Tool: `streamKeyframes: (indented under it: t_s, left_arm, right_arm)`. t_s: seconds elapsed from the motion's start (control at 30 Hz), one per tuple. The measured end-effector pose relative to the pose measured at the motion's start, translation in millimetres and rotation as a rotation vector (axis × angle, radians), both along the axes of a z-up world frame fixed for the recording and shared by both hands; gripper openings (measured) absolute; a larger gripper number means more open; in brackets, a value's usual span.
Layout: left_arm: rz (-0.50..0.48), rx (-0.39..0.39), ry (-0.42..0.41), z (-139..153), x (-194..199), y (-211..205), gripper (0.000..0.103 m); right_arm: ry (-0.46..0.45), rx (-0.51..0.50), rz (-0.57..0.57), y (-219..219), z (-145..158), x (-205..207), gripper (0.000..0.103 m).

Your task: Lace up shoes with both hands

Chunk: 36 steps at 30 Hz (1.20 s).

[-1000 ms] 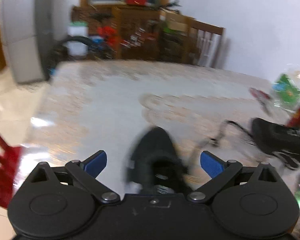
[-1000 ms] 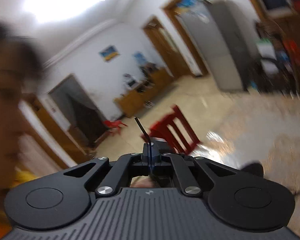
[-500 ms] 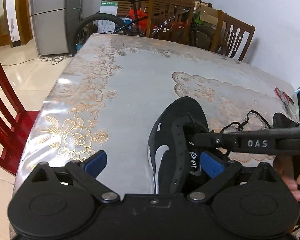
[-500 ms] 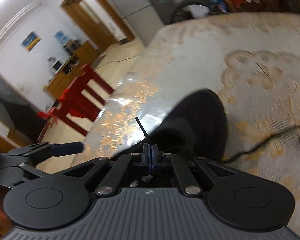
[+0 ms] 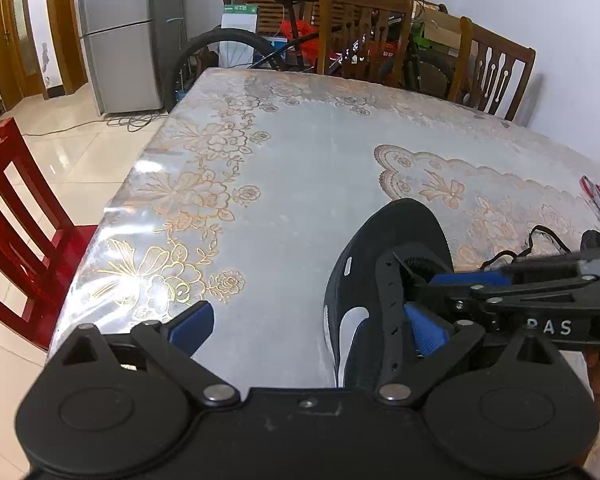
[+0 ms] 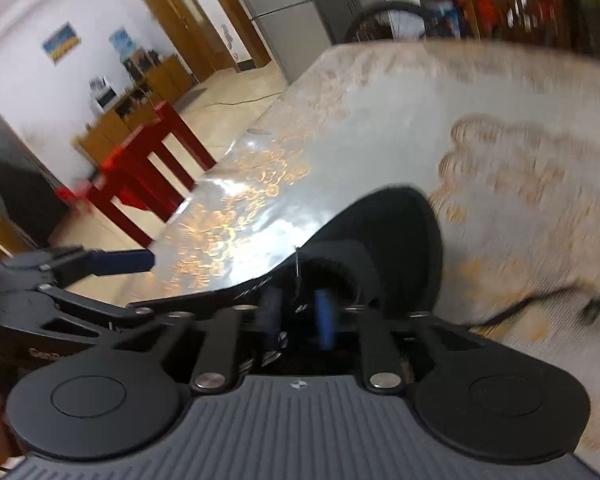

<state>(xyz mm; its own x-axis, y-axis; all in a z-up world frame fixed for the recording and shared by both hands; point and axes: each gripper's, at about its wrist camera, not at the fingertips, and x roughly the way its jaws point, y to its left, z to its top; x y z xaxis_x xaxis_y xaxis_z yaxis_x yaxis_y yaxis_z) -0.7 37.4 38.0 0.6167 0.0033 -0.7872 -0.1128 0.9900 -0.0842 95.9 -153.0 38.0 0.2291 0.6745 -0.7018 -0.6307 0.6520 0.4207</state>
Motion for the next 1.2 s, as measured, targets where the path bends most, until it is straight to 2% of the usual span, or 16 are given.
streamKeyframes:
  t_s: [0.1,0.27,0.33,0.47,0.7,0.9,1.2]
  left_arm:
    - [0.002,-0.015,0.003,-0.8,-0.6,2.6,0.100]
    - [0.000,-0.013,-0.001,-1.3,-0.8,2.9,0.100]
    - [0.007,-0.016,-0.004,-2.1,-1.2,4.2,0.101]
    - [0.019,-0.039,-0.009,-3.1,-2.0,7.6,0.101]
    - [0.038,-0.049,-0.012,-3.7,-1.8,7.5,0.101]
    - [0.046,-0.054,-0.006,-3.8,-0.3,7.9,0.101]
    - [0.051,-0.058,-0.001,-4.2,0.0,7.6,0.101]
  right_arm:
    - [-0.075,-0.053,0.036,10.5,6.6,-3.2,0.027]
    - [-0.139,-0.112,0.106,26.4,11.1,2.0,0.026]
    - [-0.128,-0.117,0.105,29.6,10.8,6.3,0.004]
    - [-0.043,-0.085,0.066,22.6,1.1,11.2,0.003]
    - [-0.076,-0.038,0.069,9.5,-7.9,-0.5,0.003]
    - [-0.168,-0.050,0.117,15.3,-8.8,-11.9,0.003]
    - [-0.164,-0.016,0.097,26.1,-17.3,-5.7,0.003]
